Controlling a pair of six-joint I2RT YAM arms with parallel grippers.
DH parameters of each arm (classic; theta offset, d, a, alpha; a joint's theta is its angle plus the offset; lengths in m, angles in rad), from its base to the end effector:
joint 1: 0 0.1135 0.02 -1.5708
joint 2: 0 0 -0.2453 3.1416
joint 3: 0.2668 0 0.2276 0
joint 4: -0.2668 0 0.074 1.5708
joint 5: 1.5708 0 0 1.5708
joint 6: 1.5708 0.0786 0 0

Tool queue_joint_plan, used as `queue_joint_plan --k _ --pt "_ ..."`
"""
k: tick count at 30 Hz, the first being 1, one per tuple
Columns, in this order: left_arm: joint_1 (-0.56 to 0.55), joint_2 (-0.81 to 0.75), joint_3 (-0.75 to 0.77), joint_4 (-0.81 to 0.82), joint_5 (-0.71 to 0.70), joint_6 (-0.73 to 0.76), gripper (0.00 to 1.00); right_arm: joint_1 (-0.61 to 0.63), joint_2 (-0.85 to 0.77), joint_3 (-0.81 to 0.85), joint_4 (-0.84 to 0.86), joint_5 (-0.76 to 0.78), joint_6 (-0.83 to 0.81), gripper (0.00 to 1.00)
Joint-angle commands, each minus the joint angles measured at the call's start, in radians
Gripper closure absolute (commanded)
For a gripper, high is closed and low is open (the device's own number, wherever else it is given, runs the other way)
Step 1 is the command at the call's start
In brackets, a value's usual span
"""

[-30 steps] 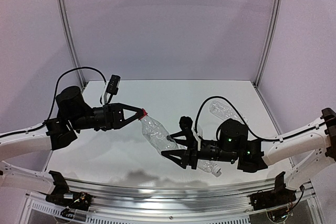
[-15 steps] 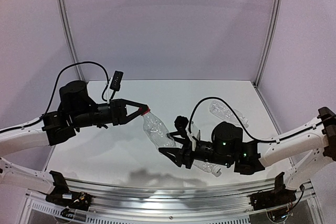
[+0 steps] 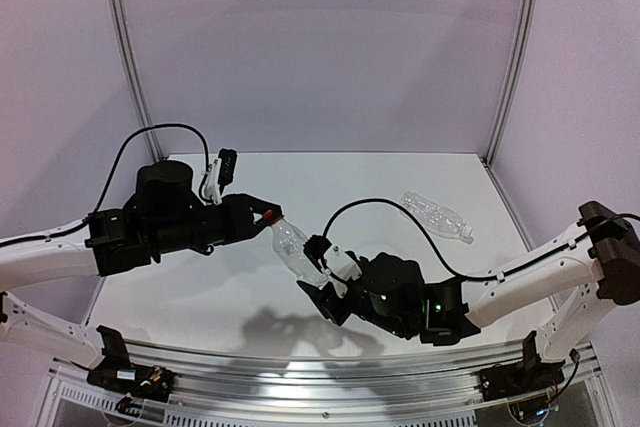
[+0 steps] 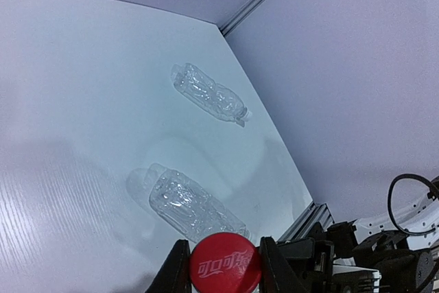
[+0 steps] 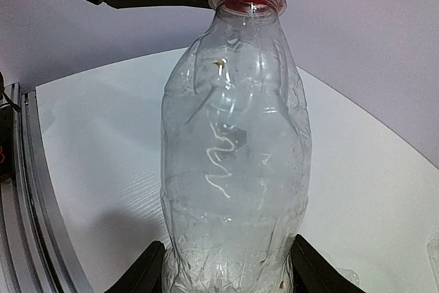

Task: Unscrew the bottle caps

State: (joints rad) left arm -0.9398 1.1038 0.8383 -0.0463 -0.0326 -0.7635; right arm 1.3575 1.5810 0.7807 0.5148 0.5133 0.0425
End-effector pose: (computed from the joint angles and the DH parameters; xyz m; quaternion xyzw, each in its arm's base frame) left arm 0.1686 -0.2265 0.2860 0.0616 0.8059 -0.4342 0.3977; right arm 0.1129 0.3390 0.2029 -0.3528 0.7058 0.2180 0.5743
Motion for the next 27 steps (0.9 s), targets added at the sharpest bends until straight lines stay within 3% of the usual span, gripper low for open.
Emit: queue_joint_plan --k 1,4,7,11,17,22,27 --pt "0.002 -0.004 -0.001 -0.075 -0.072 0.006 0.66 -0.019 -0.008 0.002 -0.027 0.136 0.033 1.00" --pt "0.003 -0.047 -0.038 0.015 -0.032 0.079 0.20 -0.019 -0.009 -0.002 -0.015 0.056 0.022 1.00" --pt "0.004 -0.111 -0.054 0.018 -0.028 0.175 0.03 -0.019 -0.010 -0.006 -0.001 -0.027 0.017 1.00" --pt "0.014 -0.214 -0.091 0.030 -0.008 0.257 0.01 -0.018 -0.033 -0.022 0.017 -0.122 0.018 1.00" --pt "0.093 -0.343 -0.201 0.184 0.243 0.279 0.01 -0.021 -0.133 -0.117 0.159 -0.494 0.003 1.00" --pt "0.115 -0.362 -0.225 0.277 0.425 0.290 0.02 -0.021 -0.166 -0.141 0.187 -0.608 0.005 1.00" --pt "0.105 -0.310 -0.224 0.352 0.510 0.277 0.13 -0.022 -0.162 -0.137 0.184 -0.625 0.006 1.00"
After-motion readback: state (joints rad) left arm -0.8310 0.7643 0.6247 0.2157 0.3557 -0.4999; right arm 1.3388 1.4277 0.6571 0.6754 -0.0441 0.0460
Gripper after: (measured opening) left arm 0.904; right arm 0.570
